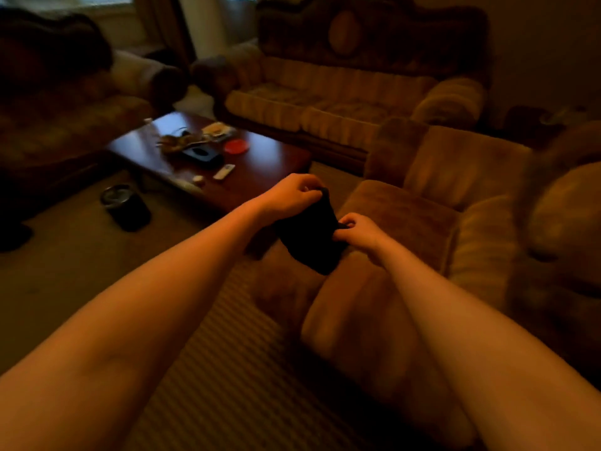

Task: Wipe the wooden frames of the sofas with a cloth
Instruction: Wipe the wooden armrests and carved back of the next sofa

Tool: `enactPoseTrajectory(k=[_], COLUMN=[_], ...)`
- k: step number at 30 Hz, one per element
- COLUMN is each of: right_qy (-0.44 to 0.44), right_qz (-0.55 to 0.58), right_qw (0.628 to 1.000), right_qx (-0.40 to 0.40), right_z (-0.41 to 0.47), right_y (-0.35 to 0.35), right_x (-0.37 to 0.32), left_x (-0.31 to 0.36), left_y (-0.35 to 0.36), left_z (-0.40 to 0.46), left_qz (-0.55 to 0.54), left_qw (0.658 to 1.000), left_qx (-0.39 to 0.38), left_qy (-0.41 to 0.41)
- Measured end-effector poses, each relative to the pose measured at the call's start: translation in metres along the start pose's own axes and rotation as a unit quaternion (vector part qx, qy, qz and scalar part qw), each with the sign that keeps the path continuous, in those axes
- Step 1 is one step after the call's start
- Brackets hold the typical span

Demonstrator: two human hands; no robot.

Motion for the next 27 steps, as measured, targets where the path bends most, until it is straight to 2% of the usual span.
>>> enactPoseTrajectory(k=[3,6,9,11,14,17,19,20,21,22,24,25,26,27], right_qy=[-0.061,-0.1,-0.125,-0.147,-0.213,-0.239,-0.235,-0.224,-0.21,-0.202,-0.199,-0.188,-0.177,-0.167], right_qz=[-0.045,-0.025,-0.052,-0.052,-0.052,-0.047,-0.039,-0.028,-0.013,-0.007,0.01,0.034,0.056,0.078], right_qw=[0.995,0.986,0.958,0.935,0.905,0.882,0.869,0.862,0.856,0.849,0.833,0.824,0.817,0.81], right_qx=[-0.069,-0.128,-0.253,-0.319,-0.363,-0.404,-0.433,-0.454,-0.473,-0.488,-0.517,-0.533,-0.546,-0.557], right_z=[0.006,0.008,-0.006,-0.016,-0.024,-0.02,-0.008,0.0,0.004,0.008,0.011,0.012,0.015,0.018], right_y=[0.09,0.168,0.247,0.295,0.359,0.402,0.425,0.436,0.444,0.453,0.465,0.469,0.475,0.48], right_x=[-0.061,-0.12,-0.177,-0.208,-0.243,-0.272,-0.286,-0.291,-0.297,-0.304,-0.321,-0.33,-0.339,-0.348], left_x=[-0.066,-0.126,-0.177,-0.2,-0.219,-0.238,-0.251,-0.257,-0.262,-0.269,-0.291,-0.305,-0.317,-0.327], left_y=[-0.08,-0.151,-0.202,-0.223,-0.241,-0.257,-0.27,-0.277,-0.285,-0.292,-0.298,-0.295,-0.288,-0.28], left_z=[-0.061,-0.135,-0.201,-0.234,-0.268,-0.29,-0.303,-0.31,-0.318,-0.328,-0.352,-0.363,-0.369,-0.372], left_qz=[0.1,0.156,0.175,0.189,0.194,0.181,0.155,0.114,0.051,-0.025,-0.166,-0.22,-0.262,-0.296], left_qw=[0.994,0.977,0.955,0.942,0.94,0.935,0.926,0.916,0.897,0.861,0.747,0.691,0.653,0.63], left_qx=[0.047,0.124,0.202,0.223,0.217,0.223,0.262,0.305,0.367,0.445,0.59,0.628,0.634,0.617], left_qy=[-0.019,-0.071,-0.132,-0.165,-0.178,-0.207,-0.226,-0.234,-0.24,-0.244,-0.257,-0.281,-0.321,-0.367])
Point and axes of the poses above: each hand's wrist, its own z-axis towards the middle knuckle, its own y-axis out of the palm, x = y × z, the point moved 4 cm from there along z, towards the middle knuckle, and after that the axes turned 4 degrees about -z, right-handed, at the moved point
